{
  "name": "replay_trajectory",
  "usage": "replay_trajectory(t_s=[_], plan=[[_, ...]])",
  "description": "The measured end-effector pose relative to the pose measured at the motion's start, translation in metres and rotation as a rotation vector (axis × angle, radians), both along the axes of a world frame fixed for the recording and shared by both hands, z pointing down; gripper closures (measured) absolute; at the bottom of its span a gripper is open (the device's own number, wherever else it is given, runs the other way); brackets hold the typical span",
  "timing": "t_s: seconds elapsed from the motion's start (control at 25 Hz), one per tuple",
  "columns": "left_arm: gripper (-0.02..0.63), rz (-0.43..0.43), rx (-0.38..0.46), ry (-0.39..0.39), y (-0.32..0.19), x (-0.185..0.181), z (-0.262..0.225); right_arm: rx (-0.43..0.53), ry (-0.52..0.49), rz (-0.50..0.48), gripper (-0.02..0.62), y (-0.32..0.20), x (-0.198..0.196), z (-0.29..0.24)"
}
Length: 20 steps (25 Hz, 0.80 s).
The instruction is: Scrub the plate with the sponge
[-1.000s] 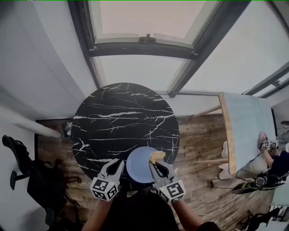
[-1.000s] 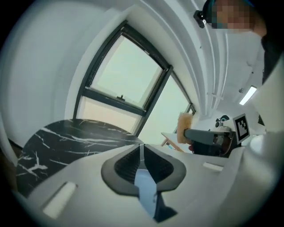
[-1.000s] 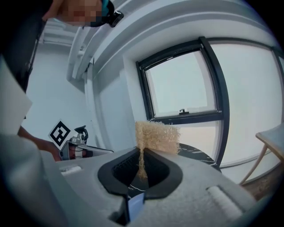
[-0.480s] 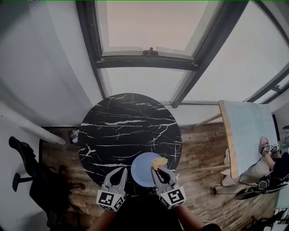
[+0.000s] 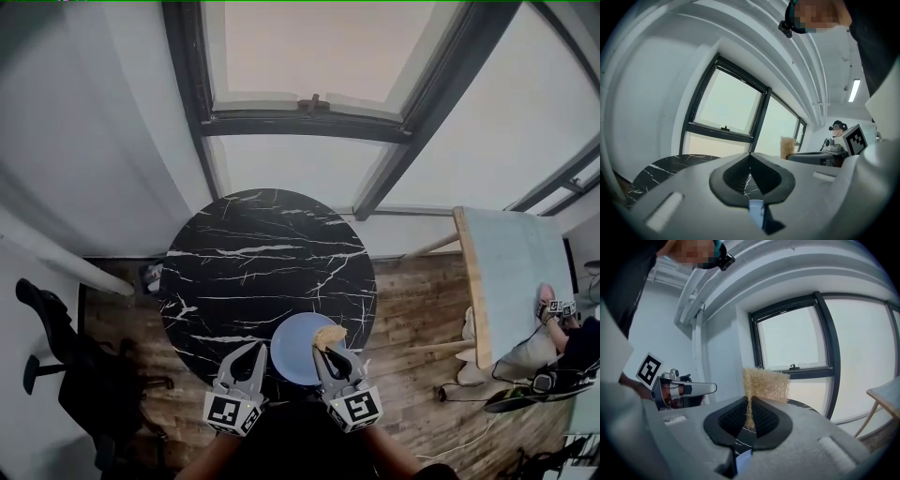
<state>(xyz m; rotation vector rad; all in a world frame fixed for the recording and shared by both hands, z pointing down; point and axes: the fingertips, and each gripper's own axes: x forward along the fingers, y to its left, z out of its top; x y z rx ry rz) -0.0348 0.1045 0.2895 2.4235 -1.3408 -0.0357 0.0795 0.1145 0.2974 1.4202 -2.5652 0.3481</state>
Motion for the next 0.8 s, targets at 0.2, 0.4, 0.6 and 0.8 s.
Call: replay_trajectory(t_s=[0.2,0.4,0.6,0.8], plan=[[0.606,0.012,-0.009,-0.005,0.0000,0.0016,0.0027,-0.004,0.007,0.000,0.574,-0.0007,-0.0009,0.0003],[0.604,0.009,-0.007,-0.001,-0.0017,0.0021,-0.0015,-0.011,0.012,-0.004,0.574,-0.0019,-0.0016,0.0032],[0.604,0.008,-0.002,-0.001,-0.0009,0.0039,-0.0023,-0.010,0.014,-0.016,0.574,-0.0004,-0.0024,0.0049],[0.604,0.005,-0.004,0.001,-0.0013,0.0037,-0.0042,-0.008,0.013,-0.017,0.574,-0.0007,-0.0028,0.0061]])
